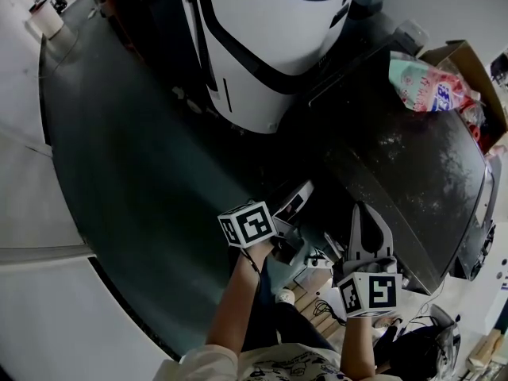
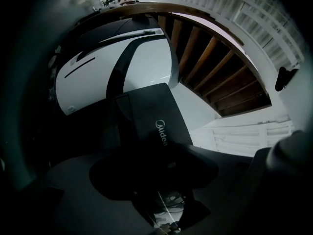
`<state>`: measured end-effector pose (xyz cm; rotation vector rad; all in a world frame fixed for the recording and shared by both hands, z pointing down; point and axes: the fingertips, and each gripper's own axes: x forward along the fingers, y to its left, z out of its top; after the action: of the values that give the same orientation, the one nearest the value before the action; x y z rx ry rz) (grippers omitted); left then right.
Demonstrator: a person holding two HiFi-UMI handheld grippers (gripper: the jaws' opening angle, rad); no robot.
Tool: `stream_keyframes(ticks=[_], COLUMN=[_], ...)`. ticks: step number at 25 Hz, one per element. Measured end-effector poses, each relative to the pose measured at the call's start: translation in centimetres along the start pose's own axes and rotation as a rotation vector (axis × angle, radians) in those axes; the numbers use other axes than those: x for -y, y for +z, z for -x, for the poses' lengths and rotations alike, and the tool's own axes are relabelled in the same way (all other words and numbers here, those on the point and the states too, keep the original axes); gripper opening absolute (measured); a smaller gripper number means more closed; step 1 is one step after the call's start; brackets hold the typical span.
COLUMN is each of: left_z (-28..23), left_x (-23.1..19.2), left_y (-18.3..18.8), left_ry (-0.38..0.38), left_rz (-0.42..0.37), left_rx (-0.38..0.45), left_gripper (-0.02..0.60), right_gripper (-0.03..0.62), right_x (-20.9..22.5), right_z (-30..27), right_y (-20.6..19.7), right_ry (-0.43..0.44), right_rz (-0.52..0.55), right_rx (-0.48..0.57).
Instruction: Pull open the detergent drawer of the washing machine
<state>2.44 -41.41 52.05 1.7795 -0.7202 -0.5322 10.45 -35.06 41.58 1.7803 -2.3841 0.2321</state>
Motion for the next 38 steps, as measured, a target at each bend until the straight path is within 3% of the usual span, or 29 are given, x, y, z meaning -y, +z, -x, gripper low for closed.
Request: stream_keyframes(ticks=[14, 18, 21, 24, 26, 33, 38], left_z=[-1.5, -1.8, -2.1, -2.2, -2.3, -2.2, -1.9], left_x=[0.0, 0.3, 0.5, 0.8, 1.0, 1.2, 1.0], left_y=[-0.1, -0.3, 0.0, 0.0, 0.2, 0.7, 1.0], left_ry=[-0.140, -0.202, -0.246, -0.289, -0.311, -0.346, -0.351], left_rz=[0.063, 0.126, 0.117, 0.213, 0.233, 0.285, 0.332], left_rx=[-0.012, -0.024, -0.027, -0.007, 0.000, 0.042, 0.070], left_gripper=[0.262, 0.262, 0.273, 0.280, 0.284, 0.287, 0.244], right_gripper=[0.012, 0.014, 0.012, 0.014, 0.012, 0.012, 0.013], right_x=[-0.1, -0.2, -0.3, -0.4, -0.4, -0.5, -0.5], right_z=[-0.7, -0.9, -1.0, -0.9, -0.8, -0.6, -0.6], right_y=[-0.5, -0.4, -0.4, -0.5, -0.6, -0.9, -1.0], right_ry=[0.006, 0.009, 0.012, 0.010, 0.008, 0.010, 0.010], right_rz=[-0.035, -0.041, -0.039, -0.041, -0.042, -0.046, -0.046], right_rx=[0.007, 0.015, 0.014, 0.013, 0.010, 0.005, 0.004])
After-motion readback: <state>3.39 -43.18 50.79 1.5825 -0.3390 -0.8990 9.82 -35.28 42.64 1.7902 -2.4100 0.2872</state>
